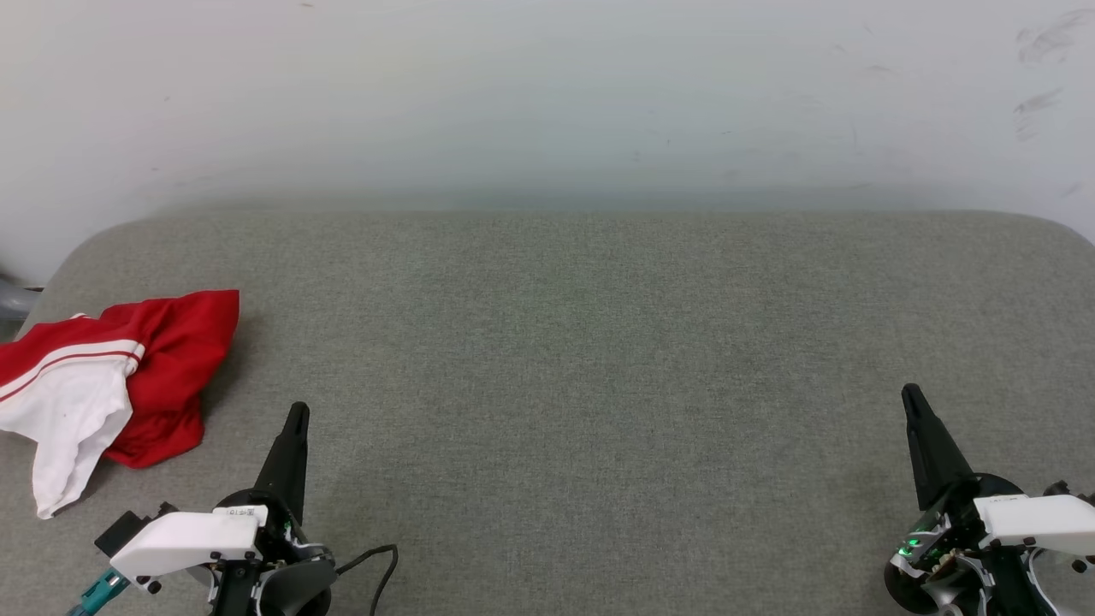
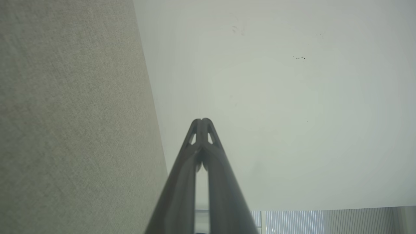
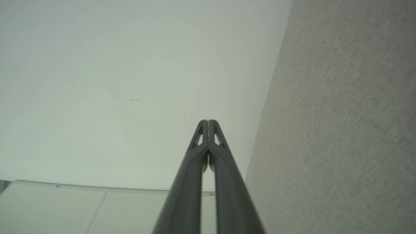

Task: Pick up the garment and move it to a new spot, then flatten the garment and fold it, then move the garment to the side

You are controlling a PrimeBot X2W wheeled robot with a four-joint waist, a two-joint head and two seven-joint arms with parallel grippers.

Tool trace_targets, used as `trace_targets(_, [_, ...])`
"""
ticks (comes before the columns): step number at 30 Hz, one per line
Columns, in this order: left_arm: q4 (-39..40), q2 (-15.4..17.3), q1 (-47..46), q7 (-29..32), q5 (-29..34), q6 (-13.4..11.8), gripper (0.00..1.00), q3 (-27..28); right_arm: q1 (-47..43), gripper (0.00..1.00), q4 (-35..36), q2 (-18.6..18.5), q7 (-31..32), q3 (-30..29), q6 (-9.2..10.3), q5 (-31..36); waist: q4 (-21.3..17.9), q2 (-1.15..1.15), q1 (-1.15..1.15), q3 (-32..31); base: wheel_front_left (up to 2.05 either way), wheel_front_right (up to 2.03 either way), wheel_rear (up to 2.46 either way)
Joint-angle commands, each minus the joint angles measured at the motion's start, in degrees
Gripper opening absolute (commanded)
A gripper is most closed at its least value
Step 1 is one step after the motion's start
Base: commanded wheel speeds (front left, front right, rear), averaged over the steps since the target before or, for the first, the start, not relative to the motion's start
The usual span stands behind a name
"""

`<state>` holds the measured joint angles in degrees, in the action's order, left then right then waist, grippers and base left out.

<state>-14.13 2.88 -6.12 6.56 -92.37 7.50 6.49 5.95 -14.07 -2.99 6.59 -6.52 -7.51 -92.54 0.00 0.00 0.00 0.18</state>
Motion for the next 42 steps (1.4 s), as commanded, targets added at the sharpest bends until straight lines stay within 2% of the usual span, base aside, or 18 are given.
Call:
trace_targets(1, [0.1,0.0,-0.3,0.1,-0.1,0.1,0.00,0.2,0.6,0.00,0.0,0.2,0.0,0.0,0.04,0.3,0.0,0.00,0.00,0.0,0.00,0.00,0.00])
trace_targets(27, [0.1,0.0,-0.3,0.1,-0.1,0.1,0.00,0.2,0.7,0.00,0.0,0.2,0.0,0.0,0.04,0.3,0.0,0.00,0.00,0.0,0.00,0.00,0.00])
trace_targets(28, [0.0,0.0,0.0,0.0,0.0,0.0,1.00,0.0,0.0,1.00,0.0,0.0,0.0,0.0,0.00,0.0,0.0,0.00,0.00,0.0,0.00,0.00,0.00])
trace_targets(29, [-0.4,0.0,0.2,-0.1,0.0,0.0,1.00,-0.1,-0.2,1.00,-0.3,0.0,-0.1,0.0,0.00,0.0,0.0,0.00,0.00,0.0,0.00,0.00,0.00])
trace_targets(30, [-0.9,-0.1,0.6,-0.1,0.0,0.0,0.00,-0.2,-0.7,0.00,-0.9,0.0,-0.1,0.1,0.01,0.0,0.0,0.00,0.00,0.0,0.00,0.00,0.00])
trace_targets(31, [-1.1,-0.1,0.9,-0.2,0.1,0.0,0.00,-0.3,-1.1,0.00,-1.2,0.0,-0.2,0.1,0.01,0.1,0.0,0.00,0.00,0.0,0.00,0.00,0.00])
trace_targets(32, [-1.4,-0.2,1.3,-0.3,0.1,0.0,1.00,-0.3,-1.5,1.00,-1.5,0.0,-0.3,0.2,0.01,0.1,0.0,0.00,0.00,0.0,0.00,0.00,0.00])
trace_targets(42, [0.2,-0.1,1.7,-3.2,3.4,0.0,1.00,-0.2,-2.2,1.00,0.0,0.0,-3.2,0.1,0.01,4.0,0.0,0.00,0.00,0.0,0.00,0.00,0.00])
